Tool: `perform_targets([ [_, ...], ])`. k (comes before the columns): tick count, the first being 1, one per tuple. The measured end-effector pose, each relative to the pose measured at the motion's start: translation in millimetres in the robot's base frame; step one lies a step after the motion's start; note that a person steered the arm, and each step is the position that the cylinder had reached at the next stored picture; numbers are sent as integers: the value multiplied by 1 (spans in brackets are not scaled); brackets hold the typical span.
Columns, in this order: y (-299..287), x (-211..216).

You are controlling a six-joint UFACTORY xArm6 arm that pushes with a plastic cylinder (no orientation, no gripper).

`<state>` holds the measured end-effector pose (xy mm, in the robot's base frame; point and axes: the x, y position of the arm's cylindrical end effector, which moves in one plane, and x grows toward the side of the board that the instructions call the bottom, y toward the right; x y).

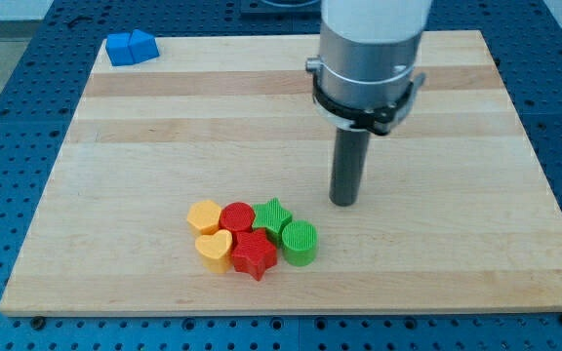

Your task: Move blue triangle towards top center

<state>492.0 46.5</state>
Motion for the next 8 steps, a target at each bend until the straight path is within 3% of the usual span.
perform_targets([
  [1, -46, -38],
  [3, -235, -73],
  [4, -318, -129],
  [5, -351, -187],
  [6, -351, -189],
  [8, -351, -241],
])
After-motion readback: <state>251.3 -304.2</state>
